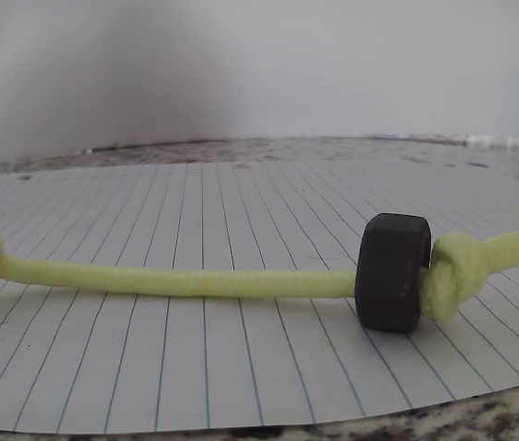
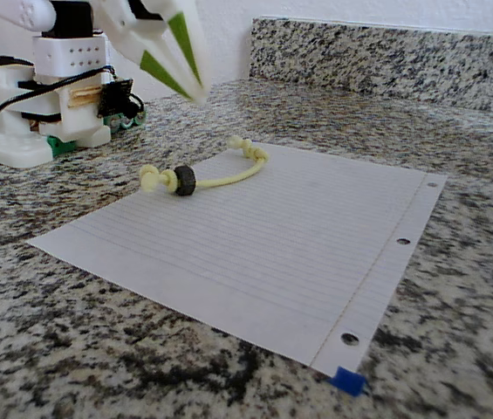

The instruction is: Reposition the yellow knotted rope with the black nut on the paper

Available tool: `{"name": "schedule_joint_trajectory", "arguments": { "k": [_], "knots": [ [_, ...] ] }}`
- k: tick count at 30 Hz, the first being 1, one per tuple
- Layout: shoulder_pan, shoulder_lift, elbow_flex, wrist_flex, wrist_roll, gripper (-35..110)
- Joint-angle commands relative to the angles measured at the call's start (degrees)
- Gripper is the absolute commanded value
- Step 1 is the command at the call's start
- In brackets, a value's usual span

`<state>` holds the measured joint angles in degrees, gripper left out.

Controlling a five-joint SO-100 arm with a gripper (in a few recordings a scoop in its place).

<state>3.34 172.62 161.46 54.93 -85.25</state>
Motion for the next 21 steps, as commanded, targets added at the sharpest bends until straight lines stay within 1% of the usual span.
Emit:
{"name": "schedule_joint_trajectory", "arguments": {
  "k": [1,6,15,21],
  "knots": [
    [-0.62,5.45,0.62,3.16,-0.62,0],
    [-2.02,13.18,4.31,8.35,-0.7,0],
    [-2.64,17.4,8.79,16.17,-0.7,0],
    [-2.64,22.76,11.87,17.4,-0.7,0]
  ]
}}
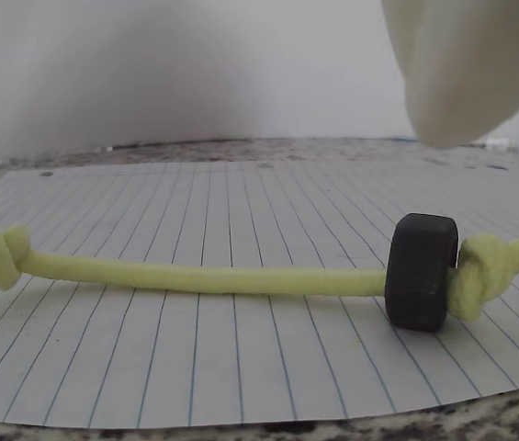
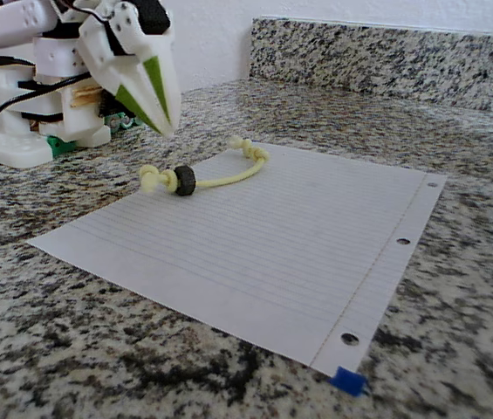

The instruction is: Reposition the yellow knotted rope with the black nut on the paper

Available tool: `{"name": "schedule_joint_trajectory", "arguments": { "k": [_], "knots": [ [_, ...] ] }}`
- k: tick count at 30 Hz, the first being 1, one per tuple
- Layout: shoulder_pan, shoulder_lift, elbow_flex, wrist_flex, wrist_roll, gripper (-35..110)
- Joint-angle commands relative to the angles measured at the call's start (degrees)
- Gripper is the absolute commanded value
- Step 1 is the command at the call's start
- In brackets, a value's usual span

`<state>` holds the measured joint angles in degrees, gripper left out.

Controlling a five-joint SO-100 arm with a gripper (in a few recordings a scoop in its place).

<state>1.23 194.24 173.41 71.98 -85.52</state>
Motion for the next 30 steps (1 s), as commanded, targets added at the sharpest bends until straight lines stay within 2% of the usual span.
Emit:
{"name": "schedule_joint_trajectory", "arguments": {
  "k": [1,30],
  "knots": [
    [-0.7,1.14,0.09,0.26,-0.44,0],
    [-0.88,1.14,7.03,-2.2,-0.09,0]
  ]
}}
